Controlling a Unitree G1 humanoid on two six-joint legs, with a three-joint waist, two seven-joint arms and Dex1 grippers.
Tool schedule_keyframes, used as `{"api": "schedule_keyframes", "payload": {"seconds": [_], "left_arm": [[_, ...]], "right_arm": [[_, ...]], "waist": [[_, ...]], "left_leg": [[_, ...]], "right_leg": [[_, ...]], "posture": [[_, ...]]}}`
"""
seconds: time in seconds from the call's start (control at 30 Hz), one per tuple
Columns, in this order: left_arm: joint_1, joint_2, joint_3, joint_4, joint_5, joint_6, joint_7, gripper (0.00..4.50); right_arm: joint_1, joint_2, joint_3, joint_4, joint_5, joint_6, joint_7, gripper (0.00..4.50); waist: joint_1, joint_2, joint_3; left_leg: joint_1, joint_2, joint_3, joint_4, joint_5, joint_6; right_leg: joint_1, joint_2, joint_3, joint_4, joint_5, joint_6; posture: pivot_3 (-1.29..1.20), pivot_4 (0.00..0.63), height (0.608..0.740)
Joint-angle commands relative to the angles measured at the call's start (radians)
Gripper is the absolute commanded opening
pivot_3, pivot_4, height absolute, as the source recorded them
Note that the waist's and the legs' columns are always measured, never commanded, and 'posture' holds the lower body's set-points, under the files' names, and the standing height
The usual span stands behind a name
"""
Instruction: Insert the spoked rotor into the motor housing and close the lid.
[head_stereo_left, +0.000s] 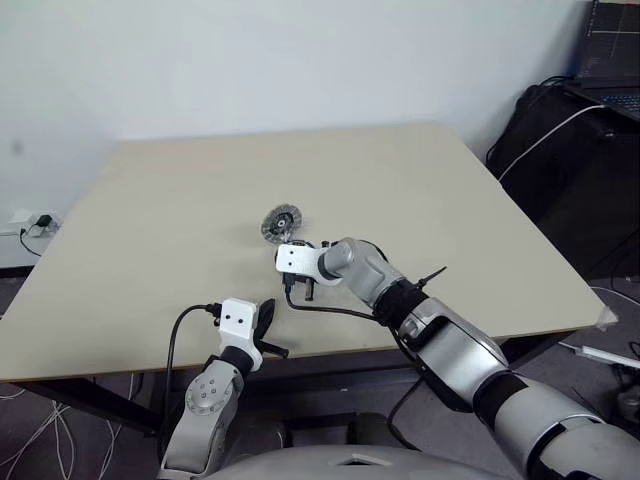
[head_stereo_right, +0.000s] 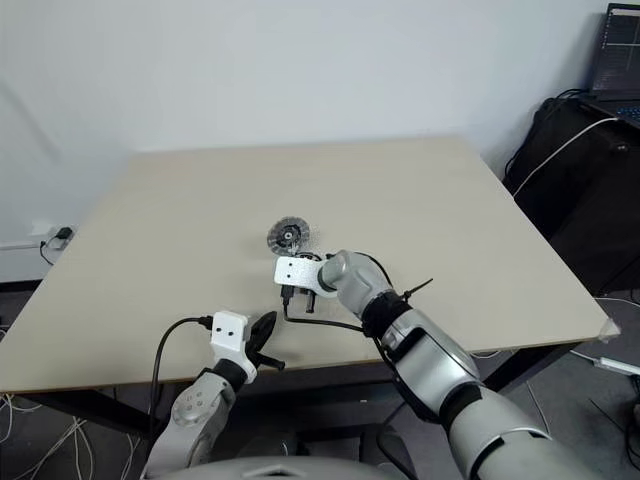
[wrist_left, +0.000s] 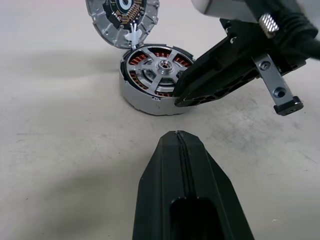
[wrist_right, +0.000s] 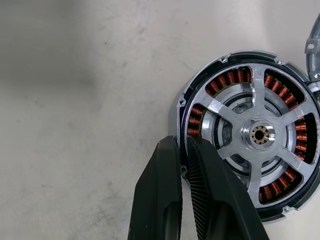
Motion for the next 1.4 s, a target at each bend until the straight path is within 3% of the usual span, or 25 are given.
{"api": "schedule_keyframes", "payload": {"seconds": [0.03, 0.33, 0.57, 0.8, 1.17, 1.4], "left_arm": [[-0.006, -0.007, -0.004, -0.009, 0.000, -0.025, 0.001, 0.00], [0.005, -0.016, -0.016, 0.004, -0.006, -0.029, -0.001, 0.00], [0.000, -0.017, -0.026, 0.014, -0.008, -0.026, -0.011, 0.00], [-0.008, -0.021, -0.029, 0.030, -0.012, -0.028, -0.017, 0.00], [0.000, -0.021, -0.020, 0.037, -0.012, -0.042, -0.016, 0.00], [0.005, -0.018, -0.016, 0.025, -0.013, -0.037, -0.015, 0.00]], "right_arm": [[0.052, -0.015, -0.058, -0.142, 0.019, 0.071, -0.021, 0.00], [0.353, -0.123, -0.127, -0.710, 0.053, 0.386, -0.002, 0.00], [0.466, -0.168, -0.192, -0.993, 0.109, 0.620, -0.030, 0.00], [0.498, -0.147, -0.231, -1.111, 0.181, 0.783, -0.088, 0.00], [0.479, -0.020, -0.204, -0.982, 0.274, 0.825, -0.221, 0.00], [0.466, -0.041, -0.176, -0.977, 0.323, 0.796, -0.226, 2.27]], "waist": [[0.002, 0.000, 0.000], [0.015, -0.001, 0.000], [0.021, -0.006, 0.004], [0.023, -0.008, 0.005], [0.022, -0.009, 0.006], [0.020, -0.009, 0.005]], "left_leg": [[0.000, 0.000, 0.000, 0.000, 0.000, 0.000], [-0.003, 0.000, 0.000, 0.000, -0.001, 0.002], [-0.003, 0.000, 0.000, 0.002, -0.001, 0.002], [-0.003, 0.000, -0.001, 0.002, -0.001, 0.002], [-0.004, -0.001, -0.001, 0.002, -0.001, 0.002], [-0.003, -0.001, -0.002, 0.002, -0.001, 0.002]], "right_leg": [[0.000, 0.000, 0.000, 0.000, 0.000, 0.000], [-0.001, -0.001, 0.000, -0.003, 0.000, 0.000], [0.000, -0.006, -0.005, -0.003, -0.004, 0.006], [0.000, -0.010, -0.009, -0.003, -0.004, 0.006], [0.000, -0.011, -0.010, -0.003, -0.004, 0.006], [0.000, -0.011, -0.011, -0.003, -0.004, 0.006]], "posture": [[0.00, 0.000, 0.740], [0.00, 0.000, 0.740], [0.00, 0.000, 0.740], [0.00, 0.000, 0.740], [0.00, 0.000, 0.740], [0.00, 0.000, 0.740]]}}
